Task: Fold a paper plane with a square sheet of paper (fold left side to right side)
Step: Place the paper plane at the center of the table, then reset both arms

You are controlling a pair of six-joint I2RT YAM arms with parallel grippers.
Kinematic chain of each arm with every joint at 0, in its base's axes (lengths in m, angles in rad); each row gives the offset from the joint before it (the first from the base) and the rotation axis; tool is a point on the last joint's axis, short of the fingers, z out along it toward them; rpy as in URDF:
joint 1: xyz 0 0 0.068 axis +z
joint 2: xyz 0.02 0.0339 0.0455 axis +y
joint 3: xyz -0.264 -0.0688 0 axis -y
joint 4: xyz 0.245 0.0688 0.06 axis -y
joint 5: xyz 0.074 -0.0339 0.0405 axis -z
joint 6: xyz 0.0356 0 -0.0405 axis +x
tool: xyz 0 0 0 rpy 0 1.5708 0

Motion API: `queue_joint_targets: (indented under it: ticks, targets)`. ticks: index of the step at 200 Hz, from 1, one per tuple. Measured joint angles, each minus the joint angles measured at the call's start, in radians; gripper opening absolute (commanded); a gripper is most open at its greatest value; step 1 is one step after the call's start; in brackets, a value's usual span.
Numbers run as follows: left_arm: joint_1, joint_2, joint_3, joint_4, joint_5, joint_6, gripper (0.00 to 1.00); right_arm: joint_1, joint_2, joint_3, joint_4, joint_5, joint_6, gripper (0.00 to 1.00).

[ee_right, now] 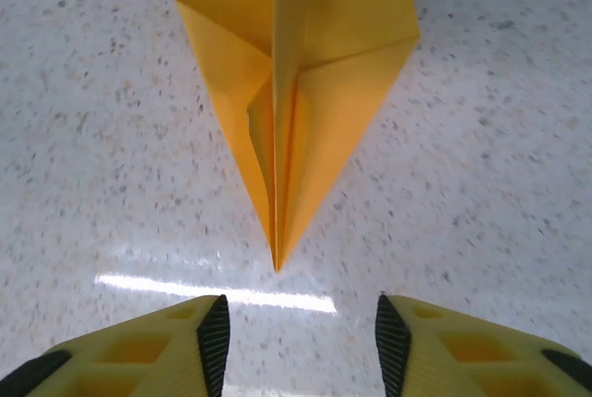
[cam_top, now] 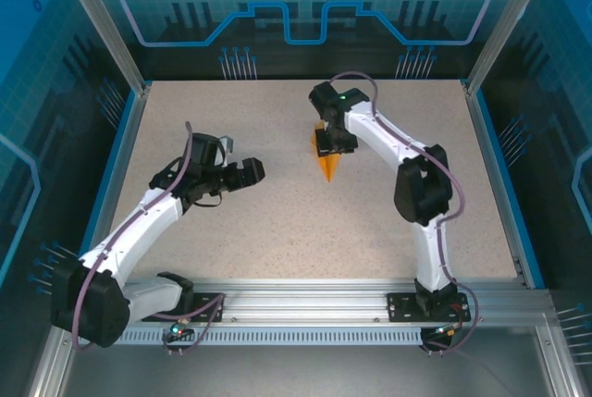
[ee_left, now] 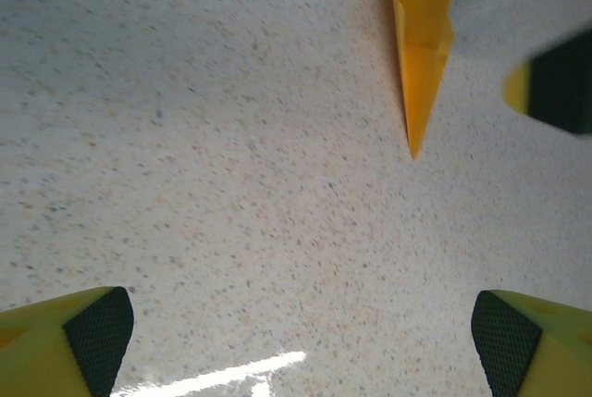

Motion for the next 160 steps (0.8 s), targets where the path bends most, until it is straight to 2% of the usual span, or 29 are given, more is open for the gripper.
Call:
queue_joint_targets:
  ticks: [25, 63, 111, 160]
  targets:
    - [0.067, -0.016, 0.000, 0.018, -0.022, -0.001, 0.98, -0.001, -0.212, -0.209, 0.091, 0.009, -0.024, 0.63]
    - [0.109, -0.080, -0.071, 0.163, -0.200, 0.021, 0.99, -0.048, -0.549, -0.523, 0.274, 0.014, -0.065, 0.78]
    - [0.114, -0.089, -0.245, 0.366, -0.394, 0.137, 0.99, -0.156, -0.765, -0.874, 0.502, 0.062, -0.114, 0.99]
    - [0.125, -0.077, -0.374, 0.569, -0.505, 0.288, 0.99, -0.298, -0.921, -1.201, 0.779, 0.091, -0.158, 1.00]
